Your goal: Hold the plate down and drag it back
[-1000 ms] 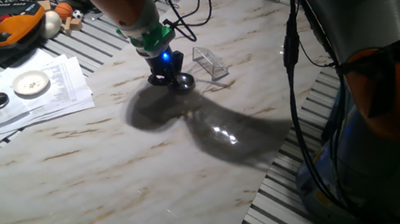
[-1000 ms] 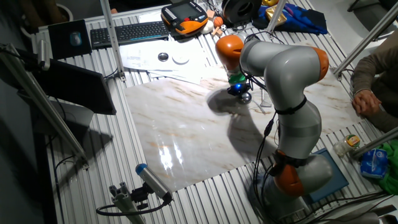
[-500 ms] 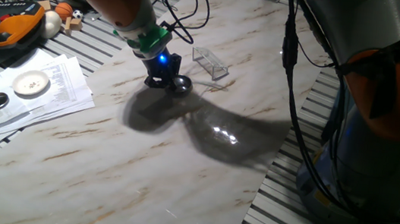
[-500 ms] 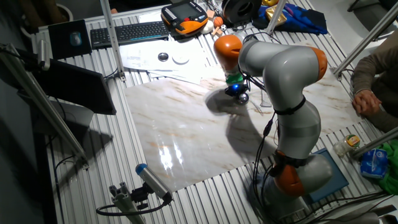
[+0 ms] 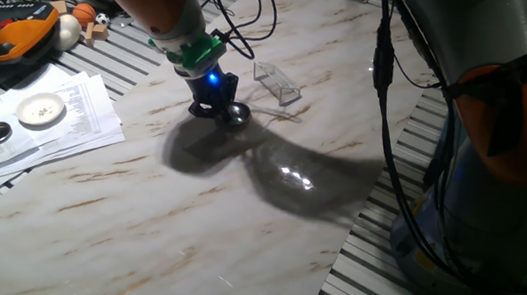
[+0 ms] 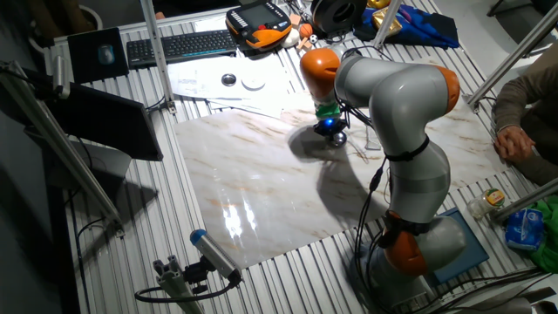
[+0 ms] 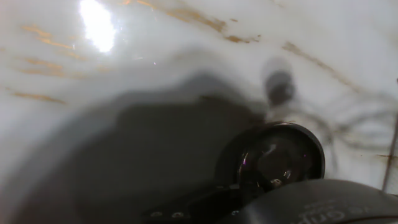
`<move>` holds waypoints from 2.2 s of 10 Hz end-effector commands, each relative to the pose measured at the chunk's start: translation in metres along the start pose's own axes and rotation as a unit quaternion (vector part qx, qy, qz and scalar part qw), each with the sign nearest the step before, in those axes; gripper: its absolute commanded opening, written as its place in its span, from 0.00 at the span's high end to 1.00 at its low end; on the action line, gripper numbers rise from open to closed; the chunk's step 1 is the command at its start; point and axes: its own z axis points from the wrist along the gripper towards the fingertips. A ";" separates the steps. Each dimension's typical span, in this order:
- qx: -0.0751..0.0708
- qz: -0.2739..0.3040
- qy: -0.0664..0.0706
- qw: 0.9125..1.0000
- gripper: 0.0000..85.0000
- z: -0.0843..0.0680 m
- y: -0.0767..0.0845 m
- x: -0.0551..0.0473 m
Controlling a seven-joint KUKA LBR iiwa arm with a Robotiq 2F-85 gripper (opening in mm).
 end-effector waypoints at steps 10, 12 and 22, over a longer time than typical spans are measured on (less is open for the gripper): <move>0.003 -0.006 -0.003 1.000 1.00 -0.001 0.000 0.003; 0.007 0.000 -0.006 1.000 1.00 -0.001 0.000 0.003; 0.044 -0.069 -0.010 0.997 1.00 -0.001 0.000 0.003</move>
